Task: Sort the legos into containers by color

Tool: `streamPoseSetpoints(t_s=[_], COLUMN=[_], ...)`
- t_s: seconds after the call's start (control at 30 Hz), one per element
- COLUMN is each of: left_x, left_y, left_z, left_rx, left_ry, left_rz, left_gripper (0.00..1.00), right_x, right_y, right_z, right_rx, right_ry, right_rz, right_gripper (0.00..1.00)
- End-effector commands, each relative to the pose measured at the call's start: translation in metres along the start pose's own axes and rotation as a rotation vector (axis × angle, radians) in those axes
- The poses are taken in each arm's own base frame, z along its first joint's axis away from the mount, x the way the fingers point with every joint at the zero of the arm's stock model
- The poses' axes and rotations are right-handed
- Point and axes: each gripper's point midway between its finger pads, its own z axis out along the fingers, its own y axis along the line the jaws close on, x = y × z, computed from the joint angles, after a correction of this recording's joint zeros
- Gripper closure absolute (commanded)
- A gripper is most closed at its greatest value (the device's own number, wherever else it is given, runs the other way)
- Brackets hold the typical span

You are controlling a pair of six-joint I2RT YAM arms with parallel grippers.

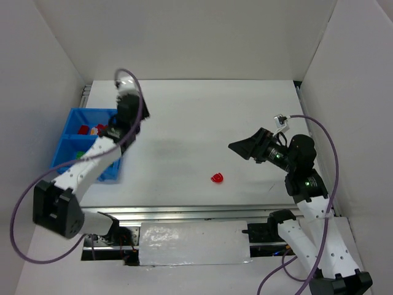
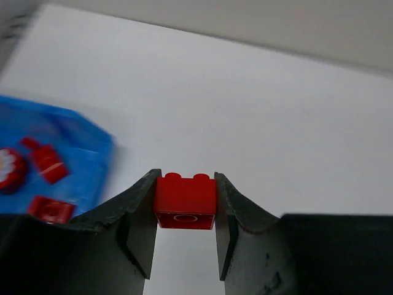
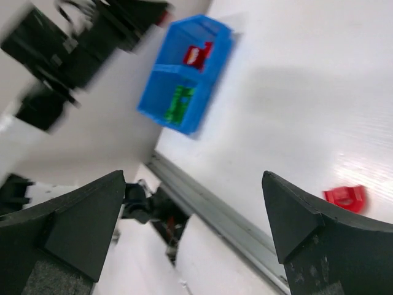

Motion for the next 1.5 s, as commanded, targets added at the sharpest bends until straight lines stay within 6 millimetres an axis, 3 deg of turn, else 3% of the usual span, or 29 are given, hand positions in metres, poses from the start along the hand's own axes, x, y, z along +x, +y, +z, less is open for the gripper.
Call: streamPoseSetpoints(t_s=[0.0,0.03,0.07,0.1,0.17,0.2,0.27,0.37,0.4,0.47,0.53,0.57,0.63,0.67,0.7,0.8,0.83,0.87,0.9,0.97,1.0,1.1,1.23,1.33,1.47], left_x=[-0.010,0.009,0.000,0.016,0.012,0.029,0.030,0.041,0.040,0.035,0.018,-0.003,-0.012,-0.015,-0.016,-0.001,0.026,0.040,0.070,0.110,0.129,0.169,0.217,0.230,0.240], left_y=[0.139,0.151,0.177,0.188,0.209,0.223,0.227,0.232,0.234,0.232,0.221,0.214,0.186,0.163,0.106,0.014,-0.044,-0.069,-0.113,-0.141,-0.169,-0.204,-0.222,-0.234,-0.240], left_z=[0.017,0.034,0.041,0.055,0.069,0.076,0.081,0.091,0.092,0.091,0.082,0.071,0.058,0.052,0.044,0.012,-0.006,-0.017,-0.037,-0.057,-0.082,-0.116,-0.132,-0.139,-0.135], left_rx=[-0.568,-0.599,-0.652,-0.684,-0.706,-0.765,-0.786,-0.770,-0.766,-0.758,-0.733,-0.713,-0.649,-0.580,-0.396,-0.162,-0.009,0.072,0.201,0.255,0.327,0.417,0.596,0.710,0.719], left_ry=[0.104,0.173,0.168,0.213,0.239,0.289,0.318,0.324,0.323,0.313,0.277,0.228,0.221,0.227,0.220,0.221,0.250,0.271,0.335,0.428,0.456,0.477,0.585,0.602,0.622], left_rz=[-0.234,-0.251,-0.285,-0.288,-0.302,-0.292,-0.285,-0.282,-0.298,-0.301,-0.298,-0.305,-0.294,-0.272,-0.248,-0.120,-0.048,0.005,0.061,0.115,0.163,0.309,0.455,0.512,0.538], left_gripper=[1.00,1.00,1.00,1.00,0.99,0.90,0.71,0.06,0.01,0.00,0.01,0.00,0.00,0.00,0.01,0.01,0.01,0.01,0.01,0.00,0.01,0.00,0.01,0.00,0.00], right_x=[0.008,0.013,0.020,0.022,0.027,0.028,0.029,0.030,0.032,0.034,0.033,0.031,0.024,0.021,0.017,-0.005,-0.009,-0.017,-0.021,-0.019,-0.018,-0.012,-0.004,-0.002,0.000], right_y=[-0.057,-0.063,-0.072,-0.076,-0.082,-0.083,-0.085,-0.083,-0.080,-0.078,-0.077,-0.076,-0.076,-0.072,-0.068,-0.063,-0.060,-0.057,-0.052,-0.047,-0.045,-0.039,-0.037,-0.036,-0.035], right_z=[0.011,0.014,0.015,0.015,0.014,0.013,0.011,0.012,0.014,0.014,0.012,0.011,0.006,0.002,-0.002,-0.020,-0.026,-0.035,-0.041,-0.049,-0.050,-0.050,-0.049,-0.047,-0.045], right_rx=[0.200,0.215,0.234,0.240,0.255,0.257,0.267,0.248,0.230,0.219,0.230,0.235,0.263,0.266,0.279,0.344,0.358,0.377,0.376,0.380,0.369,0.337,0.316,0.304,0.293], right_ry=[0.011,0.029,0.048,0.054,0.068,0.072,0.078,0.086,0.105,0.122,0.124,0.113,0.082,0.057,0.036,-0.105,-0.131,-0.187,-0.207,-0.215,-0.215,-0.193,-0.153,-0.138,-0.128], right_rz=[-0.012,-0.012,-0.017,-0.020,-0.037,-0.046,-0.062,-0.072,-0.072,-0.076,-0.084,-0.092,-0.093,-0.100,-0.089,-0.111,-0.112,-0.125,-0.133,-0.131,-0.128,-0.128,-0.133,-0.137,-0.140], right_gripper=[0.00,0.01,0.00,0.00,0.00,0.00,0.00,0.00,0.00,0.00,0.00,0.00,0.00,0.00,0.00,0.00,0.00,0.00,0.00,0.00,0.00,0.00,0.00,0.00,0.00])
